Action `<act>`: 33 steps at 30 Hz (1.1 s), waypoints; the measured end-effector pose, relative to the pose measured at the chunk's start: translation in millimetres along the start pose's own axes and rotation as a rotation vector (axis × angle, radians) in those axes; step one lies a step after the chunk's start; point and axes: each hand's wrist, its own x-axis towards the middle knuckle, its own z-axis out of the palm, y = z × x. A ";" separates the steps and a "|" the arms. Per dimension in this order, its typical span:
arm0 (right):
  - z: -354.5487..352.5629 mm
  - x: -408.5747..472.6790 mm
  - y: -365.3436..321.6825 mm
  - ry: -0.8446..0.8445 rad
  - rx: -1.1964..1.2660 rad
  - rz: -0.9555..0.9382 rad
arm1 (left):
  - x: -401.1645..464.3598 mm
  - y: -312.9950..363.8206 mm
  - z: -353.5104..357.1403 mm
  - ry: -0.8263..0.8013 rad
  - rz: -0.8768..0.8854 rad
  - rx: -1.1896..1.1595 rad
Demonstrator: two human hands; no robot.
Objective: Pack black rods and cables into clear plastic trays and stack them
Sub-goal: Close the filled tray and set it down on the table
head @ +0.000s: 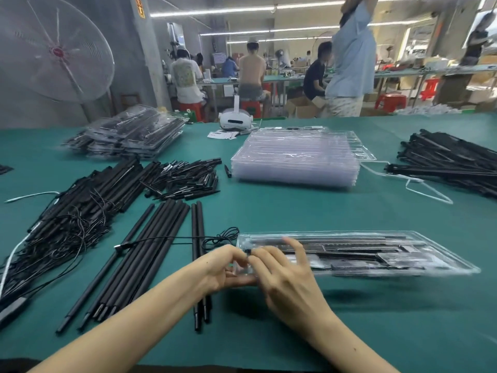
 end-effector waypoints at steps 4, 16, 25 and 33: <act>-1.4 18.1 3.0 -0.047 0.002 -0.038 | -10.5 -1.1 -5.9 -0.060 -0.055 -0.111; 9.8 5.4 -10.3 0.013 0.017 -0.032 | -10.9 -20.7 -20.2 -0.058 0.100 0.024; 13.0 -1.7 -19.9 0.026 -0.037 -0.191 | -7.0 -32.7 -10.9 0.100 0.239 0.188; 16.3 -4.0 -16.6 0.029 0.037 -0.198 | -12.0 -35.6 -11.5 0.071 0.273 0.240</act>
